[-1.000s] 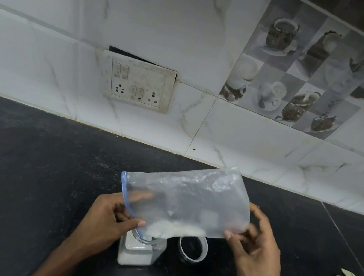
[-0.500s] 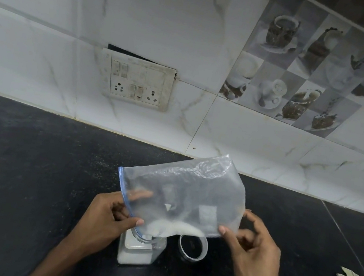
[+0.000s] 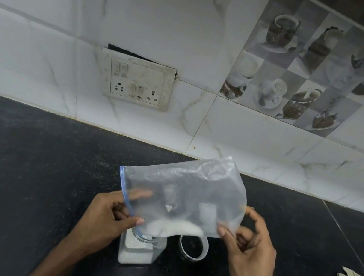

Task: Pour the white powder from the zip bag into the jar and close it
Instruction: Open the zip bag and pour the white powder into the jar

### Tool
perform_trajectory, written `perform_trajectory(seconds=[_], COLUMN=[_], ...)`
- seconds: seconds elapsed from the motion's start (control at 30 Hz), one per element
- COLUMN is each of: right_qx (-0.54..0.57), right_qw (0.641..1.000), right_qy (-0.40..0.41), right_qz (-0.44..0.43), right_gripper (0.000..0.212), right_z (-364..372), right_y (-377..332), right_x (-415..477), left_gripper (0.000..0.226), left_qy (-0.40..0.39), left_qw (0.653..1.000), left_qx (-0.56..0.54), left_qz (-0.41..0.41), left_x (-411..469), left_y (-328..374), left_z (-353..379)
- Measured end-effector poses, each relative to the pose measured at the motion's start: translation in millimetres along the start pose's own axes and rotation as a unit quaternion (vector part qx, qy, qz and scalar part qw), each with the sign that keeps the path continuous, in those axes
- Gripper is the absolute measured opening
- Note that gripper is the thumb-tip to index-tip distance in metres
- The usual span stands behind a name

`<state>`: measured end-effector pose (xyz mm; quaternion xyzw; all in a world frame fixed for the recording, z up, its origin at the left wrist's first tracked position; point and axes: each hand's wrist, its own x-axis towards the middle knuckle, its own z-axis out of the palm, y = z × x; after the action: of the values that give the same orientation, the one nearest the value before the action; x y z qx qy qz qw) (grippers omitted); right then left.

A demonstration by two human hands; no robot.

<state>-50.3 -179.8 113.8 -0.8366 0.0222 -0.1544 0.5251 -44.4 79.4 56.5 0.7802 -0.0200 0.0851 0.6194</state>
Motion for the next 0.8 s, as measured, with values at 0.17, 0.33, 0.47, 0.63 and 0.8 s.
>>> perform_trajectory(seconds=[0.17,0.33,0.47,0.63,0.8], right_qx=[0.013,0.016,0.023,0.038,0.053], right_qw=[1.0,1.0,0.999,0.999,0.998], right_qy=[0.024,0.001,0.032,0.014,0.033], right_qz=[0.012,0.009,0.008,-0.004,0.011], right_gripper=[0.046,0.061,0.056,0.057,0.052], right_z=[-0.7,1.6,0.2,0.3,-1.2], right_y=[0.3,0.1,0.0,-3.7,0.1], right_x=[0.8,-0.7,-1.0,-1.8,-0.4], left_gripper=[0.058,0.053,0.054,0.054,0.057], left_qy=[-0.002,-0.003,-0.004,-0.007,-0.002], left_qw=[1.0,1.0,1.0,1.0,1.0], left_qx=[-0.001,0.0,-0.004,0.001,-0.001], left_qz=[-0.007,-0.015,-0.017,-0.012,-0.017], left_x=[-0.2,-0.1,-0.4,0.4,-0.1], left_y=[1.2,0.0,0.5,-1.2,-3.1], left_z=[-0.6,-0.4,-1.4,-0.3,-1.8])
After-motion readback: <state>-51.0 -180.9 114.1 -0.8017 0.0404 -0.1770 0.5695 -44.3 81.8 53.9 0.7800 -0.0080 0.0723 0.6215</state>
